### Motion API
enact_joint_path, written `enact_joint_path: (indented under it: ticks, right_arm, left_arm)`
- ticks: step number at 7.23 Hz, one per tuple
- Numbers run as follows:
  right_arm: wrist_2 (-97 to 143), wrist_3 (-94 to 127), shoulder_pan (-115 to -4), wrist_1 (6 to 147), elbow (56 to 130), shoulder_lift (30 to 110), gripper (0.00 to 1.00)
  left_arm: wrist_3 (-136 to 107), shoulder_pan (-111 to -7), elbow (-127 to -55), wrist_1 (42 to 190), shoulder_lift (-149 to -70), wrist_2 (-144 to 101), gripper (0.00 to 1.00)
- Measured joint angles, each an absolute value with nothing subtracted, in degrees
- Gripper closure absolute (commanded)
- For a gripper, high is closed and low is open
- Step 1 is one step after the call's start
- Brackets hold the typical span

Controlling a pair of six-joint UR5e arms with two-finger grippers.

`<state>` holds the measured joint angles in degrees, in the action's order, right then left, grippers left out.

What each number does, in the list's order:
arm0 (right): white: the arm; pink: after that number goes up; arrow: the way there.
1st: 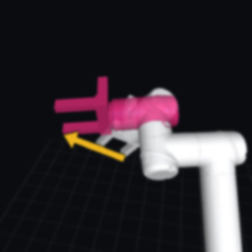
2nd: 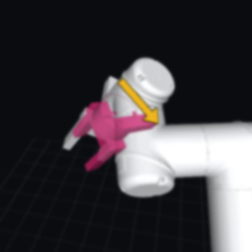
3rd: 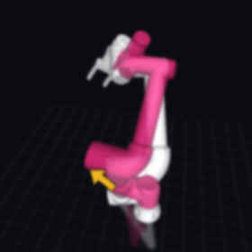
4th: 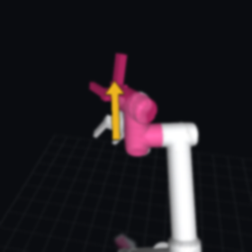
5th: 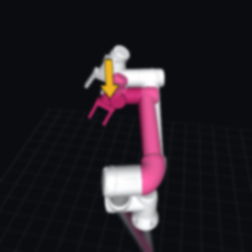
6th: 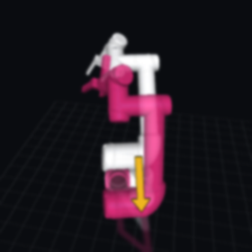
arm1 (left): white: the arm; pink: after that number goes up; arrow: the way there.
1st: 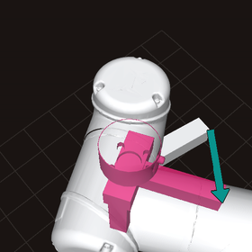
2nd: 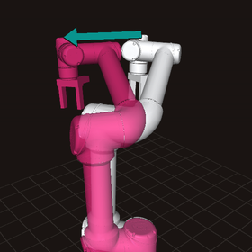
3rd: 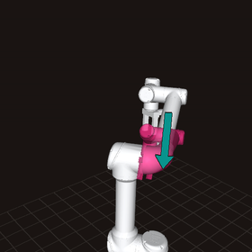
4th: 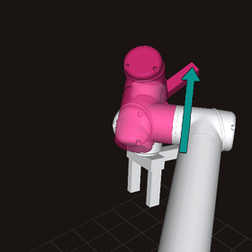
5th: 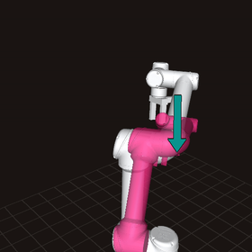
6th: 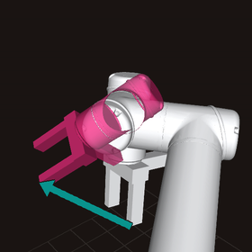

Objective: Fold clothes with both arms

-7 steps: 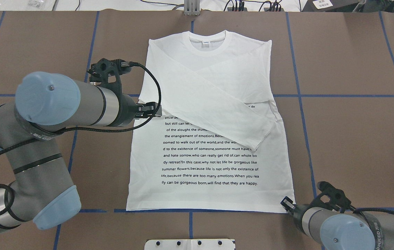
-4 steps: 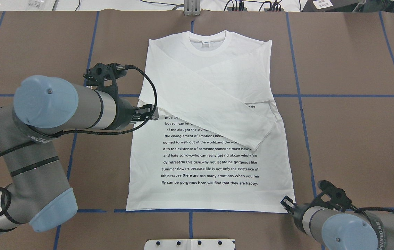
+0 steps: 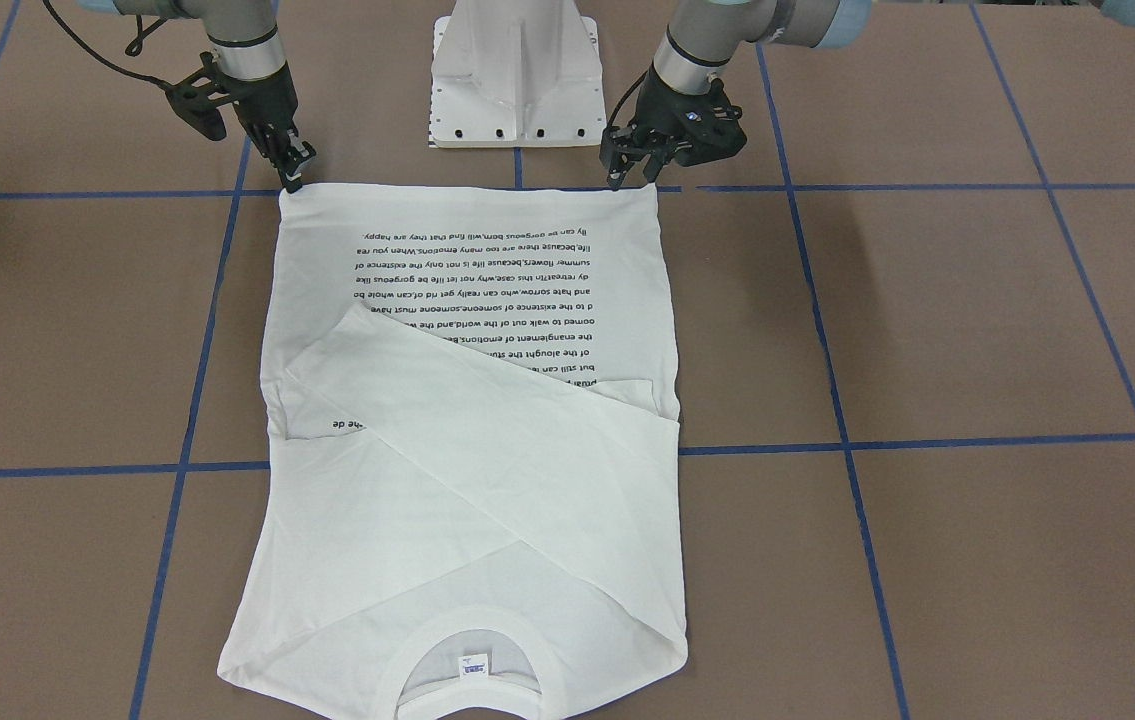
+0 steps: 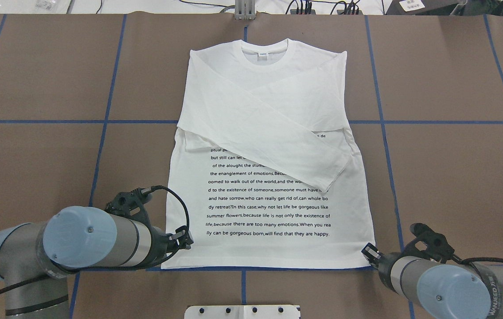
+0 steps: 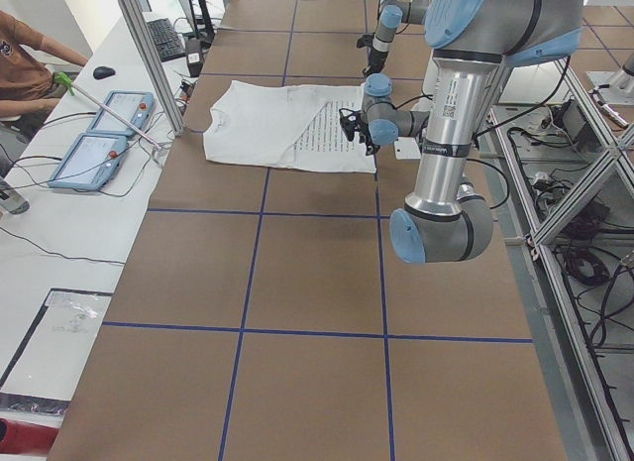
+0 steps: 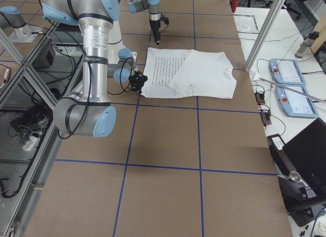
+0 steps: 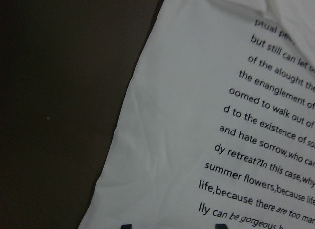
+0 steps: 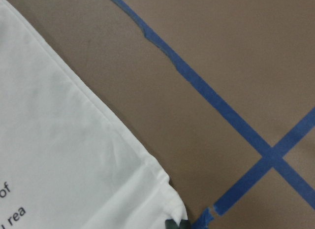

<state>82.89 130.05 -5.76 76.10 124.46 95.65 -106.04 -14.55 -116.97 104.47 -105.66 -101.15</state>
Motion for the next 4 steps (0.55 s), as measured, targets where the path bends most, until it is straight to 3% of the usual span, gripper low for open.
enact_joint_path:
  ticks: [4]
  right_arm:
    - [83.15, 129.73, -6.94, 76.11, 124.92, 95.60, 1.00]
  left_arm:
    - [-107.48, -11.48, -114.78, 104.30, -102.81, -100.60, 0.36]
